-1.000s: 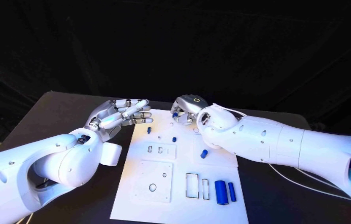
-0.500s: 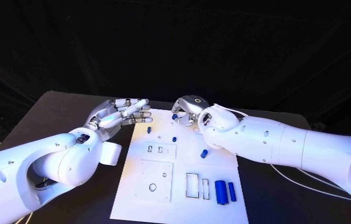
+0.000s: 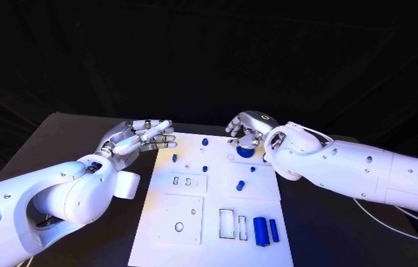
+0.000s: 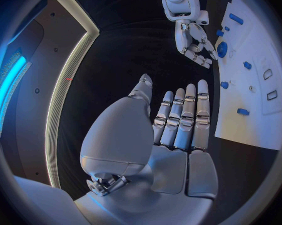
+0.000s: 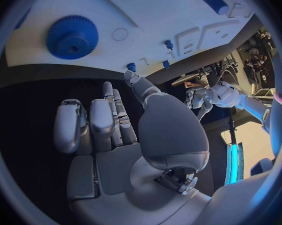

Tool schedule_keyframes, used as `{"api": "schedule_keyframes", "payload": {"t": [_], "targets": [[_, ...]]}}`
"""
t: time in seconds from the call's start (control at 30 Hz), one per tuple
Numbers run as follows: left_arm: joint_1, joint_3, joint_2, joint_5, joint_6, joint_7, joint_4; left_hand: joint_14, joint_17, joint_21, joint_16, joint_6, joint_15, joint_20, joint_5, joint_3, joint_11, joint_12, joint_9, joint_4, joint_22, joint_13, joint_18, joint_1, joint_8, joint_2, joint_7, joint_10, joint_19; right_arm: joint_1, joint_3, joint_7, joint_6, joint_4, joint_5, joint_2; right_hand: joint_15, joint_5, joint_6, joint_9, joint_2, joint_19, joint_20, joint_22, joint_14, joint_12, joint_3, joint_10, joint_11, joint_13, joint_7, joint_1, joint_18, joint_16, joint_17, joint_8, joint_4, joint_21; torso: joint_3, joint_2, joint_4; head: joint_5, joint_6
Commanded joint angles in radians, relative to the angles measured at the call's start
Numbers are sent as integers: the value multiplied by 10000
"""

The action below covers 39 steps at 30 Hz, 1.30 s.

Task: Assemble the parts on the task board

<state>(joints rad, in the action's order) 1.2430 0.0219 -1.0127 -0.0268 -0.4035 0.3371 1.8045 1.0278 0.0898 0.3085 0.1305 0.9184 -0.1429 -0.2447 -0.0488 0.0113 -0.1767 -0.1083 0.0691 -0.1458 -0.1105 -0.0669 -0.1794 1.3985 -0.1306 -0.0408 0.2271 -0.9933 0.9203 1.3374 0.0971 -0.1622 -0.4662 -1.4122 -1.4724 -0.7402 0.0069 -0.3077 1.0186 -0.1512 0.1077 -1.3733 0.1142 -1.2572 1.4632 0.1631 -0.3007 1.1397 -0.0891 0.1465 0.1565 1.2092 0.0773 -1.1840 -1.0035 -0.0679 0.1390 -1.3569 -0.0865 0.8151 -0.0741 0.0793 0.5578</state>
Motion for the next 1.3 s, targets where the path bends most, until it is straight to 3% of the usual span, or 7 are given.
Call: {"api": "schedule_keyframes", "payload": {"t": [0.03, 0.13, 0.23, 0.33, 0.37, 0.53, 1.3], "targets": [[20, 7, 5, 60, 230, 24, -8, 58, -10, 51, -41, -16, 4, -17, -27, 1, -60, 30, -15, 44, 11, 9, -50, -13, 41, 117, 32, 33, 83, 58, -25, 239, 470, -202, 1613, -422, -83, -140, -172, 23, 61, -268, -48, -400, 212, 298, 78, 651, 100, 149, 19, -106, -136, -327, -410, 71, -151, -277, 32, -17, 81, 82, -23], [21, 7, 7, 62, 251, 14, -24, 60, -10, 51, -43, -15, 4, -16, -27, 1, -59, 31, -14, 46, 12, 8, -51, -11, 42, 120, 30, 32, 84, 86, -40, 196, 807, -233, 1971, -752, -219, -268, -398, 28, 310, -609, -166, -929, 355, 938, 413, 1588, 278, 573, -72, -117, -252, -782, -968, 27, -246, -647, 49, -10, 115, 111, -25], [21, 6, 19, 64, 273, 5, -48, 60, -10, 51, -43, -15, 4, -16, -27, 1, -59, 31, -14, 46, 12, 8, -51, -11, 42, 120, 30, 32, 84, 98, -47, 86, 1134, -167, 2097, -913, -281, -498, -670, -85, 431, -847, -306, -1346, 435, 2217, 1177, 1506, 342, 1785, -138, 30, -345, -1305, -1620, -89, -540, -929, 62, 0, 124, 116, -12], [20, 6, 43, 65, 293, -1, -78, 60, -10, 51, -43, -15, 4, -16, -27, 1, -59, 31, -14, 46, 12, 8, -51, -11, 42, 120, 30, 32, 84, 91, -49, -7, 1441, -78, 2111, -975, -258, -838, -1021, -400, 93, -1015, -172, -1693, 486, 5008, 2075, -97, 390, 4536, -130, 627, -432, -1878, -2334, -444, -1049, -1145, 58, -1, 100, 157, 9], [20, 5, 49, 65, 299, -4, -88, 60, -10, 51, -43, -15, 4, -16, -27, 1, -59, 31, -14, 46, 12, 8, -51, -11, 42, 120, 30, 32, 84, 83, -49, -38, 1541, -50, 2095, -977, -239, -759, -1053, -424, 150, -1061, -230, -1769, 505, 5278, 2205, -117, 286, 4801, -84, 525, -432, -1976, -2491, -471, -1150, -1194, 58, 1, 93, 163, 20], [19, 5, 65, 66, 316, -17, -125, 60, -10, 51, -43, -15, 4, -16, -27, 1, -59, 31, -14, 46, 12, 8, -51, -11, 42, 120, 30, 32, 84, 11, -49, -135, 1869, 95, 2008, -920, -172, -767, -1288, -656, 61, -1250, -168, -2089, 625, 7969, 2644, 257, 238, 7505, -47, 806, -499, -2505, -3276, -757, -1571, -1397, 49, 1, 82, 171, 69], [19, 4, 56, 66, 332, -44, -188, 65, -10, 50, -53, -8, 4, -16, -28, 2, -57, 35, -11, 54, 16, 4, -51, -6, 45, 134, 25, 23, 90, -195, -45, -220, 2132, 556, 1839, -641, -135, -962, -1410, -878, -96, -1414, -121, -2363, 703, 9483, 2931, 694, 213, 9065, -28, 1117, -561, -2876, -3852, -1060, -1997, -1571, 33, -7, 73, 181, 167]]}}
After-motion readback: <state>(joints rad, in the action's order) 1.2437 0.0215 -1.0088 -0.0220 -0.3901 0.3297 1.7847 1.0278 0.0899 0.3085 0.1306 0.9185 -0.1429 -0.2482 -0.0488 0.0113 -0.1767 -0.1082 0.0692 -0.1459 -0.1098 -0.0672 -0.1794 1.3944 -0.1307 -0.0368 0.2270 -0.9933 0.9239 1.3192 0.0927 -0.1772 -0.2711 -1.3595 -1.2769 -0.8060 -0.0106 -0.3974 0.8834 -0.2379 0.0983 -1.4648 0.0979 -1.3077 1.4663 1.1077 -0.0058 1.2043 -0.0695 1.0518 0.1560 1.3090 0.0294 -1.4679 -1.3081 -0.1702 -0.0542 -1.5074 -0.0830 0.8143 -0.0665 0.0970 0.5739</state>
